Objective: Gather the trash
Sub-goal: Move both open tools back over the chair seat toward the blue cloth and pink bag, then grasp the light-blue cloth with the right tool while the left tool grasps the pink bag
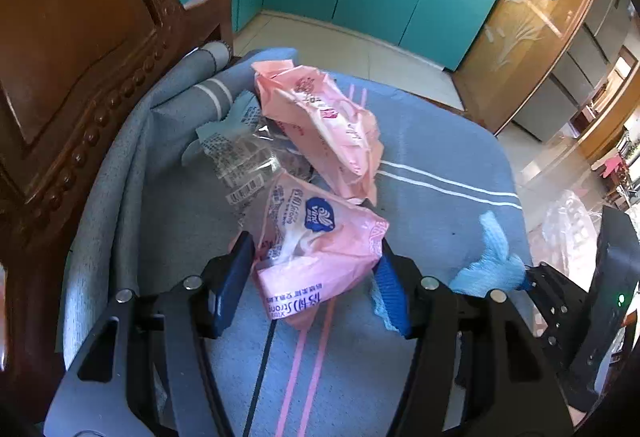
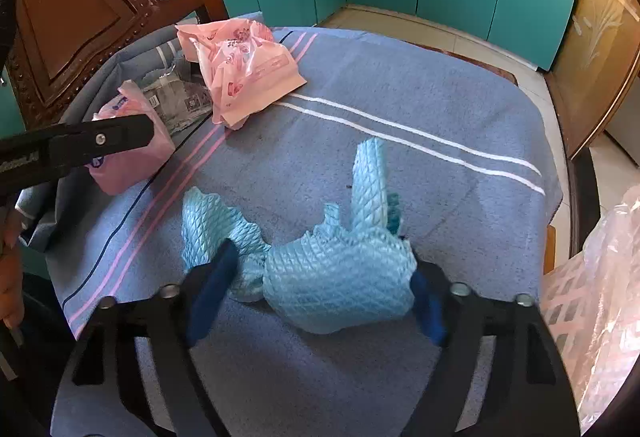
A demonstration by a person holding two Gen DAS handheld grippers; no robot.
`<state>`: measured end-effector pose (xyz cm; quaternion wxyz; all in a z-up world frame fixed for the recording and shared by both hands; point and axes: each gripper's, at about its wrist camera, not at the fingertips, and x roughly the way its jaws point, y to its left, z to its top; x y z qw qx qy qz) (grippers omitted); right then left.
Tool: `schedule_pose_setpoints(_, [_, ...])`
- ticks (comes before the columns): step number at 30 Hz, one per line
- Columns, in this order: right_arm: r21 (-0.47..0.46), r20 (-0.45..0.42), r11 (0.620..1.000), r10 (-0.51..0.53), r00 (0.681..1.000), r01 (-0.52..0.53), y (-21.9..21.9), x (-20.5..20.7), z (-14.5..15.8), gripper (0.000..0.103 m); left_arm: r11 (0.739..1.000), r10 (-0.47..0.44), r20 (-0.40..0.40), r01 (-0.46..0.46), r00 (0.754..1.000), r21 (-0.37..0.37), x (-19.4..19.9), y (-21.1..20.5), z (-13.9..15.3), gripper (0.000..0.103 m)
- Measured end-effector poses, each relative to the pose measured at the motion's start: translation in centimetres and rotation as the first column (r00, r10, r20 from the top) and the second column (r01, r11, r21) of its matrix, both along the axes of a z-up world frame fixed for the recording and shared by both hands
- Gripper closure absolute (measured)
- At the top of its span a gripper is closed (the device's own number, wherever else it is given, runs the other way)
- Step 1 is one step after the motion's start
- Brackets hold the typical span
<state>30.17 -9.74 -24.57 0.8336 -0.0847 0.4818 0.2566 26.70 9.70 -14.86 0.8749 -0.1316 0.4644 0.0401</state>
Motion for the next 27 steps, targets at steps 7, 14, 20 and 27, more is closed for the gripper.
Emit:
schedule_pose_setpoints(7, [0.021, -0.018, 1.000, 0.012, 1.000, -0.012, -0.4, -0.2, 0.4, 0.059, 1.000, -0.018, 0.020, 0.018, 1.000, 0.002, -0.4, -0.5, 0.2, 0.043])
schedule_pose_setpoints(14, [0.111, 0.038, 0.982, -0.160, 0.986, 0.155, -4.1, 1.1, 2.6, 0.061, 0.999, -0.051, 0.025, 0.051, 0.998, 0.004, -0.8, -1.0, 0.0, 0.043])
schedule_pose_setpoints(20, [0.160, 0.003, 0.962, -0.226, 0.974, 0.223, -6.2, 2.0, 2.8, 0.061, 0.990, -0.135, 0.015, 0.135, 0.991, 0.040, -1.0, -3.1, -0.5, 0.043])
schedule_pose_setpoints(27, [0.116, -0.005, 0.968, -0.223, 0.975, 0.222, -5.9, 2.0, 2.2, 0.053, 0.983, -0.176, -0.019, 0.176, 0.984, 0.054, -1.0, -4.4, -1.5, 0.043])
